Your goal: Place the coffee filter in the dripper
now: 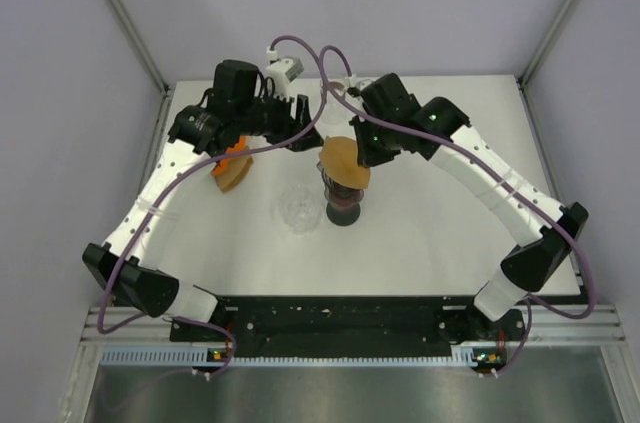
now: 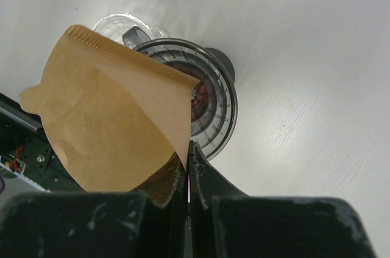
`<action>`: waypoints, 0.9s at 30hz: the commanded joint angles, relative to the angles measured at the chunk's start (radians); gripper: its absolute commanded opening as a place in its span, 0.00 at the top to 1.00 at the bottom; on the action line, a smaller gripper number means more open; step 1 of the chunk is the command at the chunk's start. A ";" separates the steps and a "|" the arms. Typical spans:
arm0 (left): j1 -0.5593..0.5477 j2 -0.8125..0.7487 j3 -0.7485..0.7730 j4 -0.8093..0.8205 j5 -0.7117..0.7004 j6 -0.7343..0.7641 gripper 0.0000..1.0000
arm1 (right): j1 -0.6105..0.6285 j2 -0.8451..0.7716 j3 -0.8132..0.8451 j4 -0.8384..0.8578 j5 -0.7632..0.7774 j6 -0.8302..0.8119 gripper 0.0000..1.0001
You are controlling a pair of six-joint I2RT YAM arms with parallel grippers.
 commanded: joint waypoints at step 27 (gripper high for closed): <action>0.014 -0.005 -0.151 0.131 -0.118 -0.092 0.43 | 0.037 0.004 0.028 0.122 0.134 -0.014 0.80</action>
